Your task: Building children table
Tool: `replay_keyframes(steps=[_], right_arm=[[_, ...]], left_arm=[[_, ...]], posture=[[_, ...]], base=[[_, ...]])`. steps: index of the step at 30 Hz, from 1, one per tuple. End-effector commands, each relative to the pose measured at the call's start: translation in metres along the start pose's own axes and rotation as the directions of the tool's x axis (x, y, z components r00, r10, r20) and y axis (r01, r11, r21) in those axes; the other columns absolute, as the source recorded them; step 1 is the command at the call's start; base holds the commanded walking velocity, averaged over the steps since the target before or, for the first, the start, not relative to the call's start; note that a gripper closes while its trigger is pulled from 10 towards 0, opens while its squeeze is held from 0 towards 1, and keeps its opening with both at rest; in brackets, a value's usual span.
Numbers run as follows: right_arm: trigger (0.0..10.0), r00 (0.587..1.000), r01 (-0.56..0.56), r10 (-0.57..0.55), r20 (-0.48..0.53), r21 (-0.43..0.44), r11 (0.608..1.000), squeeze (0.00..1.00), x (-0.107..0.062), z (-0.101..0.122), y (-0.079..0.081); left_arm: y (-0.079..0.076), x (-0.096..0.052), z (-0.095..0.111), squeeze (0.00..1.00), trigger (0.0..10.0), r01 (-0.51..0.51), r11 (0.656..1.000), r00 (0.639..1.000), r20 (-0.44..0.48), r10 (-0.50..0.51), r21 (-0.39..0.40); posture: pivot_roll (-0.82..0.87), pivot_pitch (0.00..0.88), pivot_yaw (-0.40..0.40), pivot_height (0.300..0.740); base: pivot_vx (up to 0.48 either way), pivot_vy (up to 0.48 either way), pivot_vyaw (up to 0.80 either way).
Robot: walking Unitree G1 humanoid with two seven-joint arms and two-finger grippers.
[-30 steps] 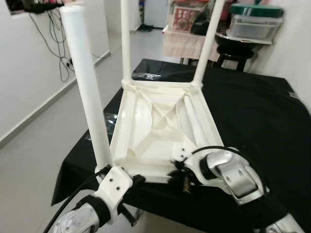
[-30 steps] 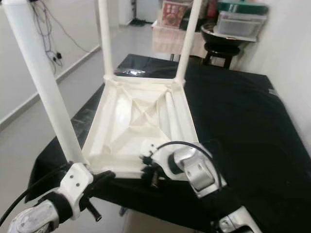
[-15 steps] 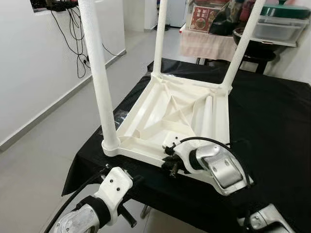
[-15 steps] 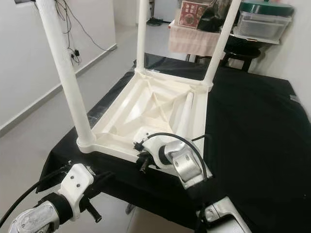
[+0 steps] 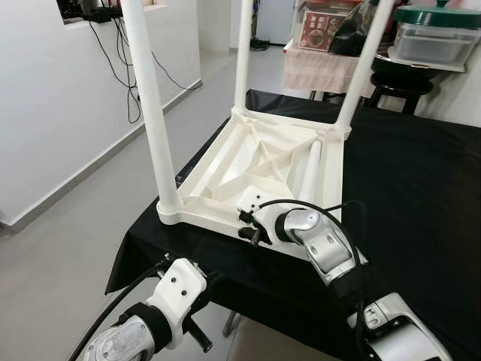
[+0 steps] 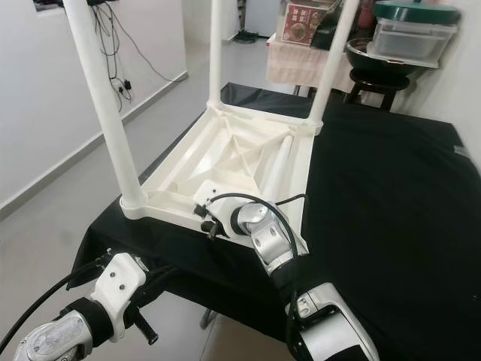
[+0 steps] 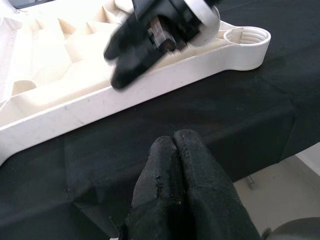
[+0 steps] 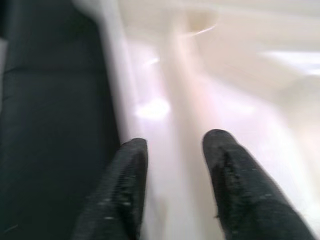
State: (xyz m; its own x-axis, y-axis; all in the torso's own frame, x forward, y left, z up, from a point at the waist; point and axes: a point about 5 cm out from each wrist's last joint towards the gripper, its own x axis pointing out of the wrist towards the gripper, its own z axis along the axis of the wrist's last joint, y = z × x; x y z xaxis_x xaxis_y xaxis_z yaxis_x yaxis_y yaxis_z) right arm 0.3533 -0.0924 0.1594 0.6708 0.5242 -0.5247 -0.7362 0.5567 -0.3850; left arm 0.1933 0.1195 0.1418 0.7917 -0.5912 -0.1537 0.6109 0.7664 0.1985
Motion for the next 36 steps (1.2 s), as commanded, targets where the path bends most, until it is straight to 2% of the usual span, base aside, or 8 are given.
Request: replay_keyframes(steps=[1,8,13,14,15,16,27,36], right_arm=[[10.0,0.995,0.080,-0.079,0.058,-0.011,0.997,0.99,-0.009,0.014,-0.016],[10.0,0.935,-0.136,0.144,0.324,-0.046,0.990,1.00,-0.046,0.019,-0.008],[10.0,0.925,-0.115,0.136,0.354,-0.081,0.990,0.98,-0.066,0.019,-0.016],[10.0,0.942,-0.087,0.116,0.314,-0.105,0.991,0.55,-0.072,0.013,-0.022],[10.0,0.953,-0.069,0.101,0.285,-0.121,0.990,0.55,-0.075,0.009,-0.026],[10.0,0.971,-0.037,0.074,0.228,-0.163,0.986,0.00,-0.081,0.001,-0.032],[10.0,0.988,-0.124,0.145,0.049,-0.303,0.945,0.00,-0.128,-0.021,-0.047],[10.0,0.993,-0.113,0.119,0.005,-0.288,0.951,0.00,-0.117,-0.029,-0.040]], left_arm=[[0.000,-0.001,-0.002,0.00,10.0,0.013,1.000,1.000,-0.016,-0.012,0.009],[0.003,0.002,-0.002,0.00,10.0,-0.008,1.000,1.000,-0.011,0.009,0.020],[0.006,0.005,0.000,0.00,10.0,-0.035,0.999,0.999,0.008,0.035,0.026],[0.009,0.006,0.001,0.00,10.0,-0.054,0.998,0.998,0.017,0.054,0.037],[0.010,0.006,0.001,0.00,10.0,-0.067,0.997,0.998,0.022,0.066,0.045],[0.012,0.007,0.001,0.00,10.0,-0.083,0.995,0.996,0.023,0.082,0.056],[0.014,0.009,-0.001,0.00,10.0,-0.070,0.995,0.997,0.018,0.069,0.071],[0.014,0.011,-0.002,0.00,10.0,-0.069,0.995,0.997,0.024,0.067,0.075]], posture=[[0.05,0.034,-0.051,0.740],[0.03,0.041,-0.046,0.740],[0.02,0.040,-0.043,0.740],[0.02,0.038,-0.041,0.740],[0.02,0.038,-0.041,0.740],[0.01,0.038,-0.037,0.740],[0.00,0.029,-0.025,0.740],[0.00,0.025,-0.028,0.740]], base=[[0.000,0.000,0.00],[0.000,0.000,0.00],[0.000,0.000,0.00],[0.000,0.000,0.00],[0.000,0.000,0.00],[0.000,0.000,0.00],[0.000,0.000,0.00],[0.000,0.000,0.00]])
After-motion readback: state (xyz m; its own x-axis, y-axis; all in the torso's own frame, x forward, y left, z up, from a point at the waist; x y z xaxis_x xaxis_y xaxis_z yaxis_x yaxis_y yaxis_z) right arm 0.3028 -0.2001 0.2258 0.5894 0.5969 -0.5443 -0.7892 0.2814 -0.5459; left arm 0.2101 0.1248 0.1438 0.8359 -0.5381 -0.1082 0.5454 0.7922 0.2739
